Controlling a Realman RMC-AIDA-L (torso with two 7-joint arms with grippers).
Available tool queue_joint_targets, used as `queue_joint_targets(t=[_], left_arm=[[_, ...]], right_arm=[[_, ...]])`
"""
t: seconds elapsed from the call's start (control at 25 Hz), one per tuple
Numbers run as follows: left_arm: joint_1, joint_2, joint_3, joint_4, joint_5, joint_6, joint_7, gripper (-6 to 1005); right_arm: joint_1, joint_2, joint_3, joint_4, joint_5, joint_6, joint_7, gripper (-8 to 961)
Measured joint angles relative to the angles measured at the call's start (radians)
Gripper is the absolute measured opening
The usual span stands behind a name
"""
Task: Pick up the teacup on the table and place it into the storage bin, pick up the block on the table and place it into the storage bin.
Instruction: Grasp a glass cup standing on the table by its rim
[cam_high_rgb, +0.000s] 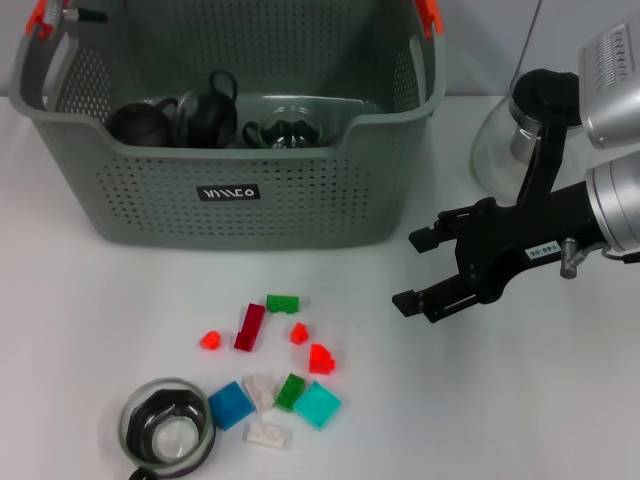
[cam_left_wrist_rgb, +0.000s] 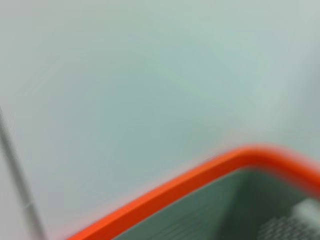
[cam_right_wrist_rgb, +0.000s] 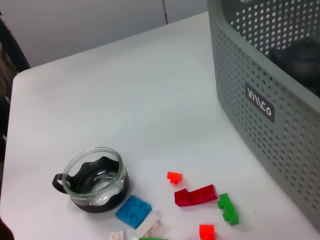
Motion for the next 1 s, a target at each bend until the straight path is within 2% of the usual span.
queue_joint_targets(t=[0.12, 0.2, 0.32, 0.44, 0.6, 0.8, 0.88, 0.92, 1.0], left_arm=[[0.084, 0.009, -0.005, 0.136, -0.24, 0.155, 0.085, 796], [0.138, 0.013, -0.022, 0.201, -0.385, 0.315, 0.193, 824], [0.201, -0.005, -0.065, 0.282, -0.469, 0.524, 0.324, 838], [0.263, -0.017, -0.081, 0.346, -0.468, 0.664, 0.379, 837], [0.317, -0.019, -0.072, 0.382, -0.442, 0.767, 0.396, 836], [0.379, -0.04, -0.031, 0.405, -0.33, 0.783, 0.426, 835], [0.384, -0.046, -0.018, 0.402, -0.283, 0.781, 0.428, 835], [0.387, -0.052, 0.001, 0.378, -0.191, 0.778, 0.429, 834], [0.386, -0.053, 0.011, 0.353, -0.138, 0.777, 0.427, 834]], right_arm=[[0.002, 0.0, 0.001, 0.0, 0.0, 0.002, 0.0, 945], [0.002, 0.0, 0.002, 0.0, 0.0, 0.007, 0.0, 945], [0.004, 0.002, 0.003, 0.0, 0.005, 0.02, 0.0, 945], [0.004, 0.005, 0.01, 0.007, 0.007, 0.029, 0.0, 945], [0.008, 0.006, 0.017, 0.027, 0.007, 0.042, 0.0, 944], [0.015, 0.006, 0.024, 0.052, 0.007, 0.05, -0.009, 944], [0.017, 0.006, 0.025, 0.055, 0.007, 0.051, -0.01, 944], [0.017, 0.006, 0.025, 0.055, 0.007, 0.051, -0.01, 944], [0.017, 0.006, 0.025, 0.056, 0.007, 0.052, -0.01, 944]])
